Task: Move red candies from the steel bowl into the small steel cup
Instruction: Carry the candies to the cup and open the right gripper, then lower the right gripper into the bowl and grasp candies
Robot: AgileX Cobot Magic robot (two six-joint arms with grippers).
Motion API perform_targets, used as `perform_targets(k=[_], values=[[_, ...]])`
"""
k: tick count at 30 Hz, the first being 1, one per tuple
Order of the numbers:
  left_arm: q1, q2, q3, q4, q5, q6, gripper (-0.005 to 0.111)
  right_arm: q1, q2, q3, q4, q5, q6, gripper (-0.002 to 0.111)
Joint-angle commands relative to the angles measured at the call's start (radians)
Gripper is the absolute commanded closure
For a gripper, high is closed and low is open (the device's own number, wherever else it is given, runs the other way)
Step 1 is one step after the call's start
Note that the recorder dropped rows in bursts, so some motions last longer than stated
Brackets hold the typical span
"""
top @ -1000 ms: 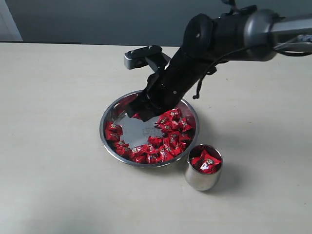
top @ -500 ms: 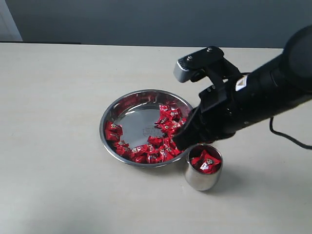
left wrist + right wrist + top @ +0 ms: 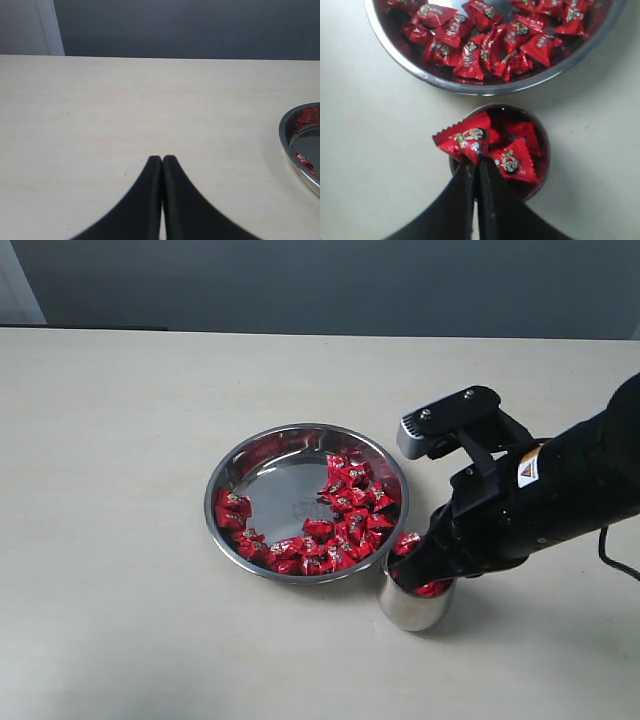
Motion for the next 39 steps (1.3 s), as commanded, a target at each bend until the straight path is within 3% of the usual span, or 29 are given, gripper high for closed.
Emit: perform_targets(k=[1, 5, 11, 13, 25, 32, 39], values=[[-0.005, -0.005, 0.003, 0.000, -0.004, -0.002, 0.106, -0.001, -0.008, 0.017, -0.089, -0.011, 0.052, 0.109], [-0.005, -0.005, 0.003, 0.000, -0.004, -0.002, 0.106, -0.003, -0.006, 0.019, -0.088, -0.015, 0.052, 0.108], [-0.005, -0.005, 0.003, 0.000, -0.004, -0.002, 0.106, -0.003, -0.006, 0.019, -0.087, -0.019, 0.052, 0.076], [-0.005, -0.005, 0.003, 0.000, -0.004, -0.002, 0.106, -0.003, -0.006, 0.019, -0.087, -0.022, 0.052, 0.069], [-0.005, -0.005, 0.003, 0.000, -0.004, -0.002, 0.106, -0.003, -0.006, -0.021, -0.031, -0.265, 0.052, 0.069], [-0.005, -0.005, 0.003, 0.000, -0.004, -0.002, 0.106, -0.003, 0.174, -0.262, -0.041, -0.292, 0.038, 0.069], [-0.005, -0.005, 0.003, 0.000, -0.004, -0.002, 0.106, -0.003, 0.368, -0.374, -0.041, -0.269, 0.038, 0.069]])
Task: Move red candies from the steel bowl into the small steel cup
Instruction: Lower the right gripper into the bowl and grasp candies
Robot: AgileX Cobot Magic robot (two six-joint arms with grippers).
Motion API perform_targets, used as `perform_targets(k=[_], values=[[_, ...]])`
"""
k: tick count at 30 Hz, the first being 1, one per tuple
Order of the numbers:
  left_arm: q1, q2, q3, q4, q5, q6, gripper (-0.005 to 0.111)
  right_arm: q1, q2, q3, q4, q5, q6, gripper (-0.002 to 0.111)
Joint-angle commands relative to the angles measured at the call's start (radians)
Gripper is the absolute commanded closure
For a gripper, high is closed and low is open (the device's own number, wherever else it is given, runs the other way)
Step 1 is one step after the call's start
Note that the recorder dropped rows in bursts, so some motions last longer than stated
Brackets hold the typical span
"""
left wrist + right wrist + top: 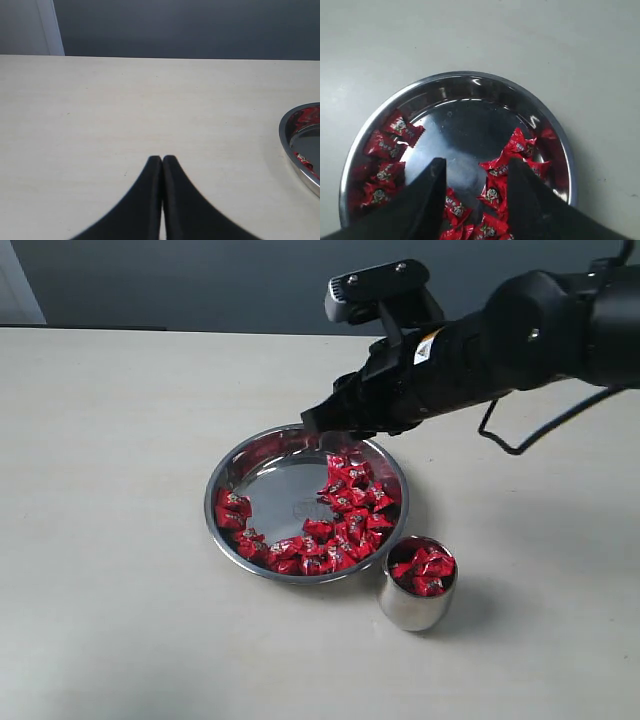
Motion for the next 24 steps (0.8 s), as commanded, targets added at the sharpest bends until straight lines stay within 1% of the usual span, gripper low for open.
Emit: perform_targets(k=[1, 5, 7, 14, 17, 21, 24], values=[[-0.005, -0.005, 0.003, 0.000, -0.004, -0.002, 0.106, -0.003, 0.120, -0.067, -0.002, 0.024, -0.011, 0.069], [-0.005, -0.005, 0.003, 0.000, -0.004, -0.002, 0.106, -0.003, 0.244, -0.132, 0.002, 0.067, -0.011, 0.069], [-0.005, -0.005, 0.003, 0.000, -0.004, -0.002, 0.106, -0.001, 0.281, -0.161, 0.037, 0.112, -0.019, 0.069], [-0.005, -0.005, 0.003, 0.000, -0.004, -0.002, 0.106, 0.050, 0.344, -0.214, 0.200, 0.236, -0.239, 0.069], [-0.005, -0.005, 0.003, 0.000, -0.004, -0.002, 0.106, 0.069, 0.361, -0.231, 0.202, 0.231, -0.260, 0.069], [-0.005, -0.005, 0.003, 0.000, -0.004, -0.002, 0.106, 0.069, 0.373, -0.256, 0.222, 0.211, -0.260, 0.069], [-0.005, -0.005, 0.003, 0.000, -0.004, -0.002, 0.106, 0.069, 0.373, -0.274, 0.286, 0.233, -0.266, 0.069]])
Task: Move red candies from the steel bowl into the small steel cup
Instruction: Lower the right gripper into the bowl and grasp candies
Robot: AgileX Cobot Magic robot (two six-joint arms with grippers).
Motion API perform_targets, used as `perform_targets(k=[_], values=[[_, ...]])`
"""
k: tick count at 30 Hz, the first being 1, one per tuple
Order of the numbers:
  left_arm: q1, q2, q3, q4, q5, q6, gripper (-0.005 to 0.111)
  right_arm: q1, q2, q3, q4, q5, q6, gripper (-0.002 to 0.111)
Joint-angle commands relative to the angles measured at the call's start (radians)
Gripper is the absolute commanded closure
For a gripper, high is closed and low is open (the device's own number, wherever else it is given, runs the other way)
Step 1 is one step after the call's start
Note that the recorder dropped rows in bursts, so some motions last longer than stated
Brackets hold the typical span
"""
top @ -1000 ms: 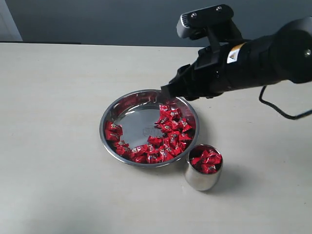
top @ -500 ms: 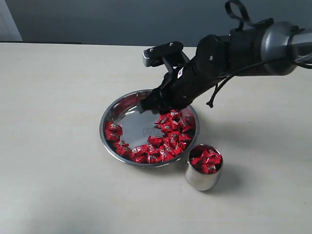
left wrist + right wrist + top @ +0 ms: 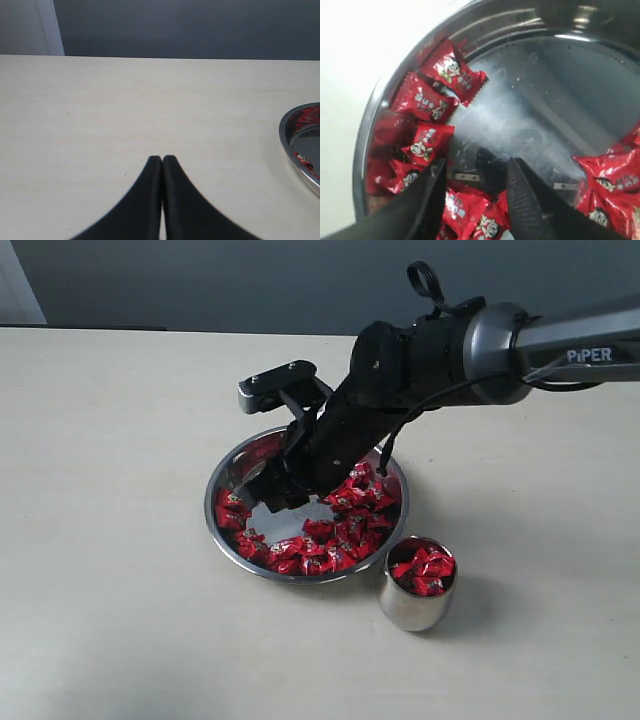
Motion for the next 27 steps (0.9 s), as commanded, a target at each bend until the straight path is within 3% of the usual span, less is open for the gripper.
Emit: perform_targets(k=[1, 11, 27], values=[[-0.005, -0.005, 0.003, 0.000, -0.004, -0.002, 0.106, -0.001, -0.001, -0.028, 0.087, 0.026, -0.029, 0.069], [-0.005, -0.005, 0.003, 0.000, -0.004, -0.002, 0.106, 0.020, -0.001, -0.028, 0.151, 0.076, -0.076, 0.069], [-0.005, -0.005, 0.003, 0.000, -0.004, -0.002, 0.106, 0.020, 0.003, -0.028, 0.006, 0.164, -0.067, 0.069]])
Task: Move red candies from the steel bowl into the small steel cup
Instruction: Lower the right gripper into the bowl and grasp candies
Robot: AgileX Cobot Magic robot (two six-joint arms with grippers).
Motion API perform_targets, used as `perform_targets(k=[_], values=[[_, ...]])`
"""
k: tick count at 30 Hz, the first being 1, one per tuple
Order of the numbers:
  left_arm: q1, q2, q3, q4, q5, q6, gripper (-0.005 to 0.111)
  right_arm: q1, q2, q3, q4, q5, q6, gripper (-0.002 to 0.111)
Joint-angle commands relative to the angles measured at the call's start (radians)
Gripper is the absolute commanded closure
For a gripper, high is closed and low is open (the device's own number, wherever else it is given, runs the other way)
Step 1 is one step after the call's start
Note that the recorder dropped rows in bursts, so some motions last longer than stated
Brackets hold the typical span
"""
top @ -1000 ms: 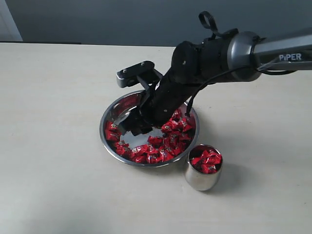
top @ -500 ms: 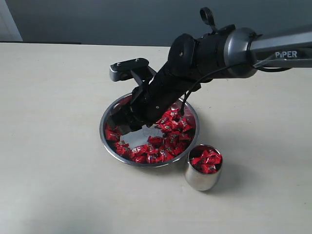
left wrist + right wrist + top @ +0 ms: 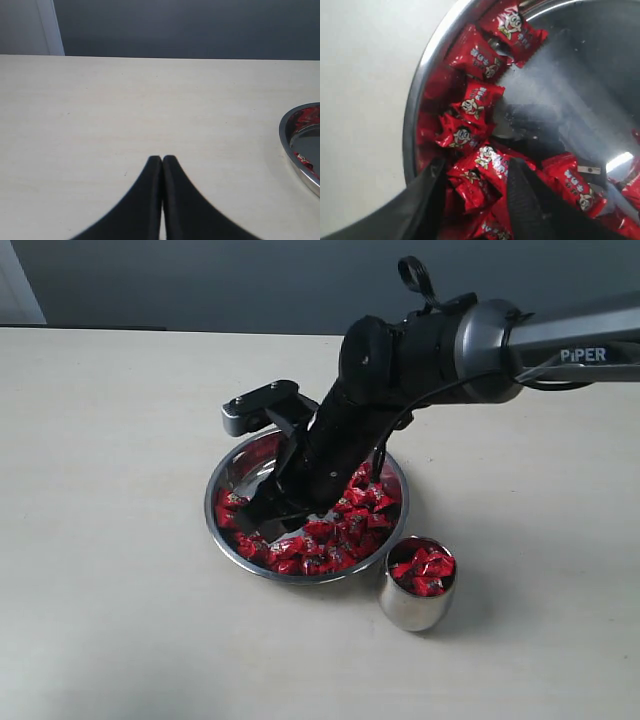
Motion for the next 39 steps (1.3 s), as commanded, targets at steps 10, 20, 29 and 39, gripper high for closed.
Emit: perform_targets(k=[10, 20, 29, 39], values=[[-0.005, -0.005, 0.003, 0.000, -0.004, -0.002, 0.106, 0.000, 0.081, -0.004, -0.022, -0.011, -0.003, 0.069], [-0.005, -0.005, 0.003, 0.000, -0.004, -0.002, 0.106, 0.000, 0.083, -0.004, -0.059, -0.063, -0.003, 0.099], [-0.005, -0.005, 0.003, 0.000, -0.004, -0.002, 0.106, -0.004, 0.025, -0.004, -0.044, -0.152, -0.003, 0.109], [-0.005, -0.005, 0.003, 0.000, -0.004, -0.002, 0.106, -0.004, 0.073, -0.004, -0.017, -0.061, -0.007, 0.094]])
